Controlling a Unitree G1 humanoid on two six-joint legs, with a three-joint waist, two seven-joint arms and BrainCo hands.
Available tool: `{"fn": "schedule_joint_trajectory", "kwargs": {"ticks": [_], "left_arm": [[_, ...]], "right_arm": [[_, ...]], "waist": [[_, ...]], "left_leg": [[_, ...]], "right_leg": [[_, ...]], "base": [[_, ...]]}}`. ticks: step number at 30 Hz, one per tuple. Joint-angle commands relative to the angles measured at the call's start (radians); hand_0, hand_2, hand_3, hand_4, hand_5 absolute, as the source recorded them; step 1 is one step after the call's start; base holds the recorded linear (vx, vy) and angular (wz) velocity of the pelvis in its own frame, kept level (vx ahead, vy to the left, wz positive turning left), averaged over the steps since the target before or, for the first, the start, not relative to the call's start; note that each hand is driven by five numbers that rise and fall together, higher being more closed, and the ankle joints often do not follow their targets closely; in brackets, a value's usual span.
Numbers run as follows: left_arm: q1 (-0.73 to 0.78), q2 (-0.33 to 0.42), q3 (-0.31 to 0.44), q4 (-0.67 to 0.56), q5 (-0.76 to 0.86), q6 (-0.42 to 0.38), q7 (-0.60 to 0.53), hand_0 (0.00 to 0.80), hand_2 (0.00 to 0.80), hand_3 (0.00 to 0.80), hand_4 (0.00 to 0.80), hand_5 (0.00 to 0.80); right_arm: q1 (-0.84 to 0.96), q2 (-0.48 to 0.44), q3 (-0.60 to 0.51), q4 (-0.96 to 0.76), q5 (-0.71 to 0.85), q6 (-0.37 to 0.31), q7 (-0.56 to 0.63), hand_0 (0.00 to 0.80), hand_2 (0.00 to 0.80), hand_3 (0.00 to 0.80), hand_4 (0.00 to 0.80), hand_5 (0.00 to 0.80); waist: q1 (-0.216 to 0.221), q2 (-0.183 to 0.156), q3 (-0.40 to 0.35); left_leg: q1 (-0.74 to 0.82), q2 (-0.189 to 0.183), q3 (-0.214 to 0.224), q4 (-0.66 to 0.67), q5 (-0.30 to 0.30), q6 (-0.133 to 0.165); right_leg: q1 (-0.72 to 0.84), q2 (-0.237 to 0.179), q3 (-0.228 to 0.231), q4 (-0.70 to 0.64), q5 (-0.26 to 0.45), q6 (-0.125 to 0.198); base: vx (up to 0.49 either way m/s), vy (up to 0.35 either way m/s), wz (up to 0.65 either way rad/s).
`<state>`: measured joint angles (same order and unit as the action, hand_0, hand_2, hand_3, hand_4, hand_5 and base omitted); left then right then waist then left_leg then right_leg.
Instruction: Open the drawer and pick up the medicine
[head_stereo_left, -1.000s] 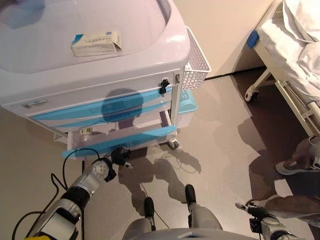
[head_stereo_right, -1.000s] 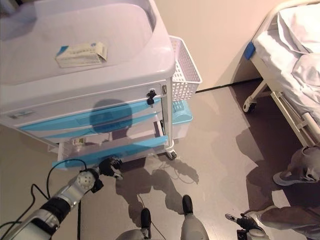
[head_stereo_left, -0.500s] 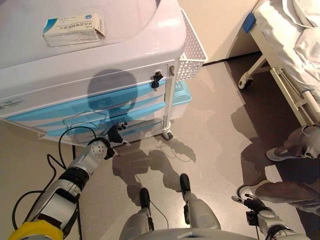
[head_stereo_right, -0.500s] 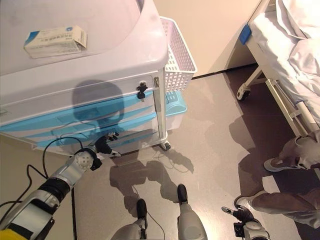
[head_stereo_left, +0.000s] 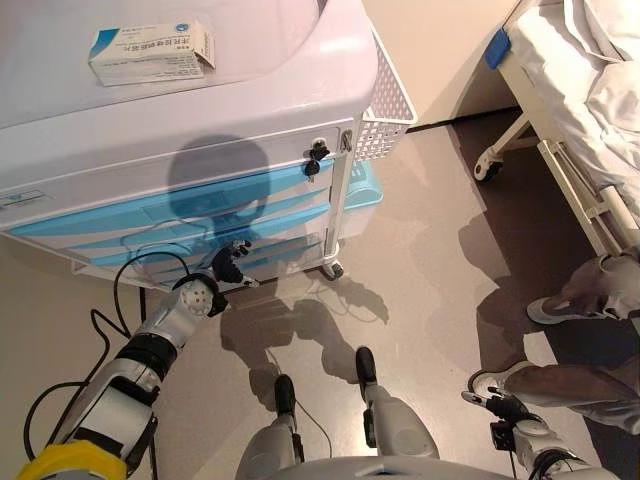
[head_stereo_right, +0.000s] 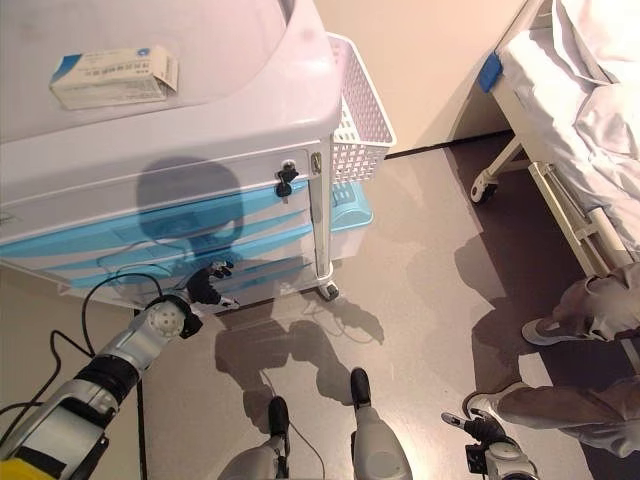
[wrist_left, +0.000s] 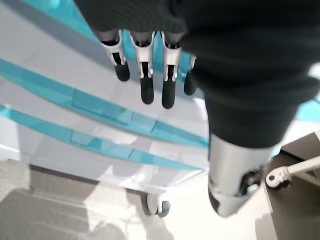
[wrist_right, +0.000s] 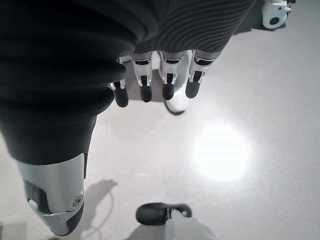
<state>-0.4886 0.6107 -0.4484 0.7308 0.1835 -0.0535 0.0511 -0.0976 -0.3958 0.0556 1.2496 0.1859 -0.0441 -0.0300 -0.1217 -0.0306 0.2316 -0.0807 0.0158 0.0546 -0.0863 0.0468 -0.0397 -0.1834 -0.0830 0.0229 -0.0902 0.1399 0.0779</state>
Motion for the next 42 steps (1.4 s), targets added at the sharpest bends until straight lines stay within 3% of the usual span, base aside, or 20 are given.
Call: {"fn": "schedule_joint_trajectory", "kwargs": {"ticks": [1, 12, 16, 18, 25, 31, 42], "left_arm": [[-0.036, 0.027, 0.091, 0.037, 0.044, -0.024, 0.073, 0.000, 0.000, 0.000, 0.000, 0.000], [-0.016, 0.026, 0.125, 0.033, 0.043, -0.019, 0.102, 0.000, 0.000, 0.000, 0.000, 0.000], [0.049, -0.021, 0.213, 0.001, -0.056, -0.044, 0.121, 0.000, 0.000, 0.000, 0.000, 0.000], [0.123, -0.056, 0.274, -0.084, -0.099, -0.059, 0.133, 0.000, 0.000, 0.000, 0.000, 0.000], [0.259, -0.103, 0.333, -0.171, -0.161, -0.064, 0.092, 0.000, 0.000, 0.000, 0.000, 0.000], [0.356, -0.137, 0.376, -0.131, -0.195, -0.063, 0.071, 0.000, 0.000, 0.000, 0.000, 0.000], [0.523, -0.229, 0.491, 0.101, -0.321, -0.040, 0.034, 0.000, 0.000, 0.000, 0.000, 0.000]], "right_arm": [[-0.002, 0.008, 0.059, -0.002, -0.026, -0.024, -0.010, 0.000, 0.000, 0.000, 0.000, 0.000], [0.007, 0.020, 0.070, -0.004, -0.037, -0.022, -0.013, 0.000, 0.000, 0.000, 0.000, 0.000], [0.011, 0.027, 0.062, 0.004, -0.044, -0.019, -0.012, 0.000, 0.000, 0.000, 0.000, 0.000], [0.020, 0.037, 0.049, 0.002, -0.045, -0.019, -0.014, 0.000, 0.000, 0.000, 0.000, 0.000], [0.033, 0.037, 0.032, 0.017, -0.058, -0.006, -0.005, 0.000, 0.000, 0.000, 0.000, 0.000], [0.041, 0.040, 0.028, 0.037, -0.075, 0.000, 0.001, 0.000, 0.000, 0.000, 0.000, 0.000], [0.045, 0.033, -0.002, 0.104, -0.088, 0.017, -0.006, 0.000, 0.000, 0.000, 0.000, 0.000]], "waist": [[-0.003, -0.027, -0.052], [0.000, -0.039, -0.067], [0.009, -0.045, -0.081], [0.019, -0.049, -0.101], [0.031, -0.043, -0.152], [0.044, -0.030, -0.192], [0.077, -0.009, -0.256]], "left_leg": [[-0.065, -0.039, -0.053, 0.084, -0.055, 0.029], [-0.056, -0.034, -0.052, 0.077, -0.049, 0.026], [-0.043, -0.037, -0.057, 0.075, -0.053, 0.027], [-0.027, -0.038, -0.063, 0.075, -0.058, 0.028], [0.014, -0.038, -0.071, 0.064, -0.066, 0.028], [0.046, -0.037, -0.079, 0.045, -0.064, 0.028], [0.080, -0.040, -0.114, 0.018, -0.045, 0.028]], "right_leg": [[-0.020, -0.002, -0.009, 0.050, -0.023, 0.059], [-0.013, -0.001, -0.015, 0.045, -0.017, 0.060], [0.001, -0.001, -0.020, 0.046, -0.022, 0.057], [0.022, -0.002, -0.027, 0.046, -0.029, 0.054], [0.071, -0.003, -0.039, 0.034, -0.039, 0.054], [0.102, -0.005, -0.054, 0.025, -0.045, 0.054], [0.152, -0.010, -0.093, 0.019, -0.060, 0.053]], "base": [[0.000, 0.000, 0.00], [-0.018, -0.001, 0.00], [0.000, 0.000, 0.00], [0.040, -0.016, 0.00], [0.040, -0.005, 0.01], [0.018, 0.003, 0.02], [-0.003, 0.008, 0.12]]}}
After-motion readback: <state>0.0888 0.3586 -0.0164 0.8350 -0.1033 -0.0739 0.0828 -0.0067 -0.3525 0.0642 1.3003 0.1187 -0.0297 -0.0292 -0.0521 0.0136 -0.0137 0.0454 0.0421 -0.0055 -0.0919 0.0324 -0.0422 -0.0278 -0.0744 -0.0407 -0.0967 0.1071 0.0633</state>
